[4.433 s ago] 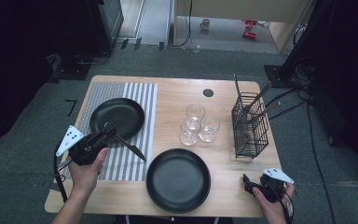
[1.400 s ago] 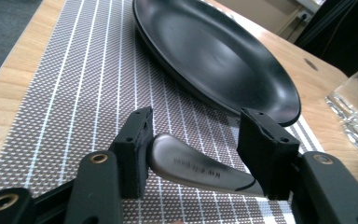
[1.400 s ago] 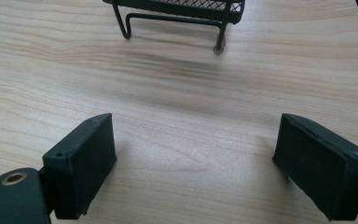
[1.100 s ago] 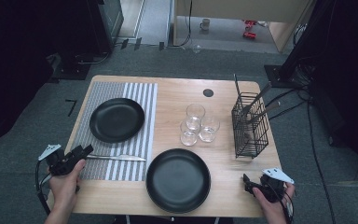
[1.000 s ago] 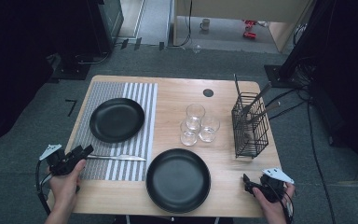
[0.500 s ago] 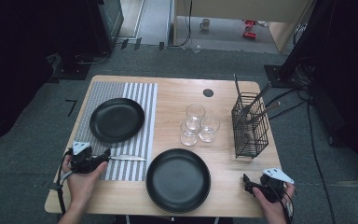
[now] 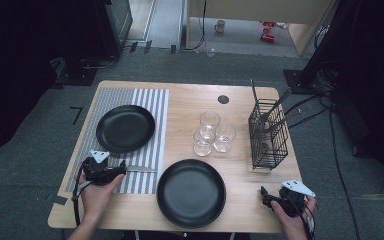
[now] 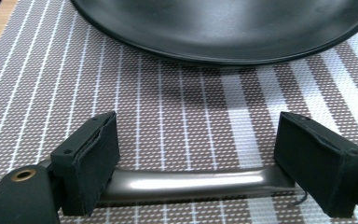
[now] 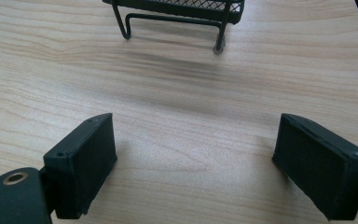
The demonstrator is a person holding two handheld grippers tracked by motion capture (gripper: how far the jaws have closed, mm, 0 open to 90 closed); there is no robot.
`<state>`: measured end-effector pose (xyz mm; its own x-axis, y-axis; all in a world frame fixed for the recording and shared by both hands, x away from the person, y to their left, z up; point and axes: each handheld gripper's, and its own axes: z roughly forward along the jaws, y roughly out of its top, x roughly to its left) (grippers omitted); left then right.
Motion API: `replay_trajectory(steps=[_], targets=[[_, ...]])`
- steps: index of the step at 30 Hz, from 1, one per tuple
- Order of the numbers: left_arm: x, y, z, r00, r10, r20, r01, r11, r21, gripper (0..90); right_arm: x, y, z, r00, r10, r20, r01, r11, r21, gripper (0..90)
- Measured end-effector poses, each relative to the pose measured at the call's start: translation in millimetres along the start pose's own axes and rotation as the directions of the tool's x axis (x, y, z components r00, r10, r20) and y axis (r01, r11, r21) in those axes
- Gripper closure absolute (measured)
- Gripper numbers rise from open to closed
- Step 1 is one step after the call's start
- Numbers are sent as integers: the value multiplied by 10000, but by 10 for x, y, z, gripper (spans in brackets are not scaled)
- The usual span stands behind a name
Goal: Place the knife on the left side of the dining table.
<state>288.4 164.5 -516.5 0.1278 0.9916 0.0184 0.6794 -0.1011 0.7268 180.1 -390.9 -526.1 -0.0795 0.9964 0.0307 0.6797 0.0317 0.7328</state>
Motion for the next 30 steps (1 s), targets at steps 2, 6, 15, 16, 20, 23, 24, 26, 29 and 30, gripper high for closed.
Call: replay_trajectory(steps=[2,6,15,16,20,23,24,26,29,30], targets=[[7,-9,-7,10000,9,21,-9,10000,-4,143,1,0,0,10000,10,-1,-10,10000,5,119],[3,-22,-23,10000,69,-33,-69,10000,-32,143,0,0,0,10000,2,-1,-2,10000,0,119],[30,-63,-67,10000,37,-77,-37,10000,-35,143,0,0,0,10000,1,2,-1,10000,-1,120],[35,-66,-72,9999,40,-93,-40,10000,-2,144,0,0,0,10000,-6,3,6,10000,-2,120],[43,-79,-88,9999,-16,-129,16,10000,16,143,0,0,-1,10000,-11,5,11,10000,9,120],[53,-89,-96,9999,-110,-123,110,9999,10,143,0,0,-1,10000,-11,5,11,10000,10,120],[59,-91,-101,9998,-117,-130,118,9999,48,143,0,0,-1,10000,-12,3,12,10000,10,120],[65,-95,-105,9998,-176,-128,177,9998,63,144,0,0,-1,10000,-9,5,9,10000,10,120],[68,-98,-107,9997,-199,-129,200,9998,57,143,0,0,-1,10000,-9,6,9,10000,10,120],[68,-98,-107,9997,-203,-133,204,9998,64,144,0,0,-1,10000,-10,3,10,10000,10,120]])
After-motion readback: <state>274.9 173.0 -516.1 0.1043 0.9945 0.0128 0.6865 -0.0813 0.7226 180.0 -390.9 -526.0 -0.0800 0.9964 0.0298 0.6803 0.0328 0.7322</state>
